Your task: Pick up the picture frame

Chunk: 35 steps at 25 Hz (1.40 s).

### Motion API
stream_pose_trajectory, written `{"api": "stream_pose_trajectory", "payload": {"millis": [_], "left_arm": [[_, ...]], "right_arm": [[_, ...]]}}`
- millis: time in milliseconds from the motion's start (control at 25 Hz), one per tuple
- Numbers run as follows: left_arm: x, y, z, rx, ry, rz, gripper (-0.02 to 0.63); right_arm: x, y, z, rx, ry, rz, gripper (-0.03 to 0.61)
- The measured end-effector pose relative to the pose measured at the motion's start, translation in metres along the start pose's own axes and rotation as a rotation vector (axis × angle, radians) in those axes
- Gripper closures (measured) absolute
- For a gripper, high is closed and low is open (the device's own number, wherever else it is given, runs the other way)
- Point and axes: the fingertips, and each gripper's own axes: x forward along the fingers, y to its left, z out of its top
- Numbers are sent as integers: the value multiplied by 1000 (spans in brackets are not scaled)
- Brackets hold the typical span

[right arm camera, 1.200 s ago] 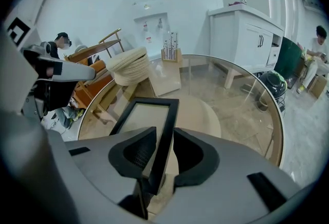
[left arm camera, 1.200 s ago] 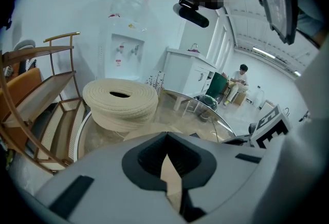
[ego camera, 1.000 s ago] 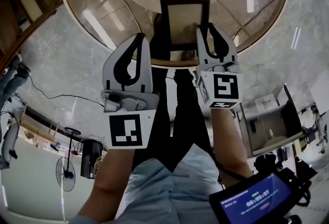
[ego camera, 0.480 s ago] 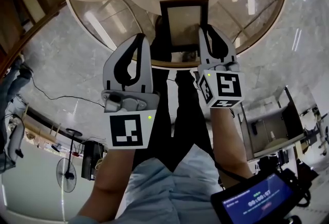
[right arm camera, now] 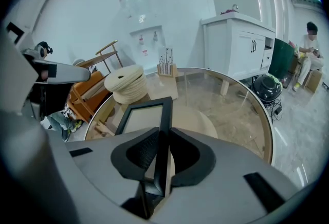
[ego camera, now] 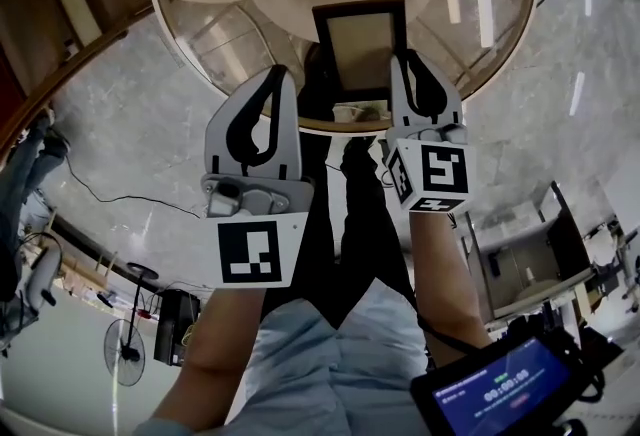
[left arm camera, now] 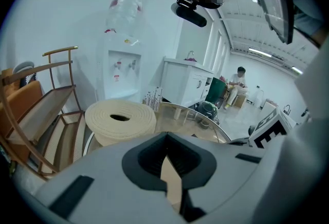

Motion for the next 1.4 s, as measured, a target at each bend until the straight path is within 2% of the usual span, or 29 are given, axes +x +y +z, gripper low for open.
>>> {"api": "stream_pose_trajectory", "payload": {"millis": [440, 640, 1000, 1400], "left_arm": [[-43, -14, 75, 28, -136, 13, 603], [-74, -20, 114, 54, -228, 26, 603], [-160, -55, 196, 109, -416, 59, 603], [-261, -125, 284, 186, -652, 82, 603]], "right_arm": [[-61, 19, 91, -61, -164, 6, 499], [-105, 31, 132, -74, -269, 1, 499], [-224, 57, 204, -141, -479, 20, 499], [-374, 59, 268, -231, -708, -5, 499]]}}
